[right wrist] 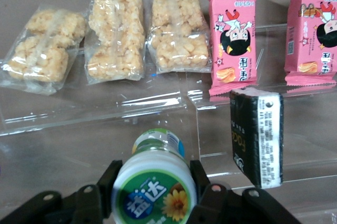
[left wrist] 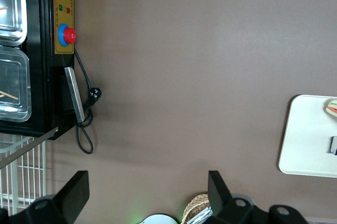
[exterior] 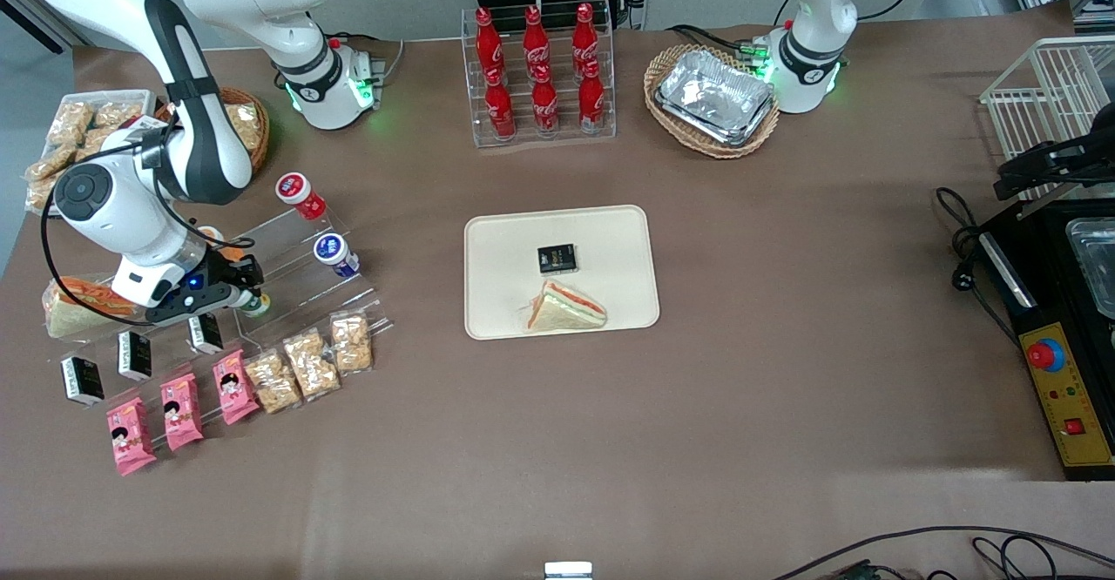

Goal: Place green gum on tray
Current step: 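Lift the gum tub off the rack and carry it over the cream tray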

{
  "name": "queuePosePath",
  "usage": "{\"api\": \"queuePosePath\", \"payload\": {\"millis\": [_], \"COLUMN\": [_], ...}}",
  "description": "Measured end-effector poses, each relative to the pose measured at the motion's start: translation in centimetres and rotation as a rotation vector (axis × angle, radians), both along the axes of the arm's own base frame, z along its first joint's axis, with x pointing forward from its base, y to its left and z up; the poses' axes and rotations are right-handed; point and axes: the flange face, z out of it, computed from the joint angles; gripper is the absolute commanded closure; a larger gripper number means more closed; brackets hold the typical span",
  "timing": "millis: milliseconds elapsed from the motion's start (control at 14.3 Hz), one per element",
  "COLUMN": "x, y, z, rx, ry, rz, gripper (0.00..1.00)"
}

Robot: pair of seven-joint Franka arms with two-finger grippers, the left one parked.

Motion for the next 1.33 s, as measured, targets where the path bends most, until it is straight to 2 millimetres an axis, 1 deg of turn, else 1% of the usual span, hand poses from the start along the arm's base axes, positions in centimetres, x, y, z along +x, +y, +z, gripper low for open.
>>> {"api": "queuePosePath", "payload": {"millis": [140,210,280,350,420,560,630,840,1050,1120,1190,1260,1330], "x": [0.4,0.9,1.4,2.1,2.9,4.4,4.8,4.9,4.1,3.7,3.5,3.4,3.4], "y": [0.0,0.0,0.0,-0.1,-0.1,-0.2,-0.2,0.2,0.5,0.7,1.3,2.5,4.6], "z": [0.7,1.4,2.7,4.5,6.9,12.3,14.8,20.8,27.0,28.6,29.7,30.2,30.2], "rx": [0.000,0.000,0.003,0.006,0.009,0.014,0.019,0.049,0.056,0.058,0.062,0.069,0.072], "ry": [-0.012,-0.011,0.005,0.025,0.040,0.058,0.068,0.114,0.160,0.170,0.175,0.178,0.183], "rz": [0.000,0.000,0.000,-0.001,-0.003,-0.005,-0.006,-0.021,-0.070,-0.086,-0.105,-0.120,-0.128], "gripper": [0.72,0.72,0.72,0.72,0.72,0.72,0.72,0.72,0.71,0.71,0.71,0.71,0.71]}}
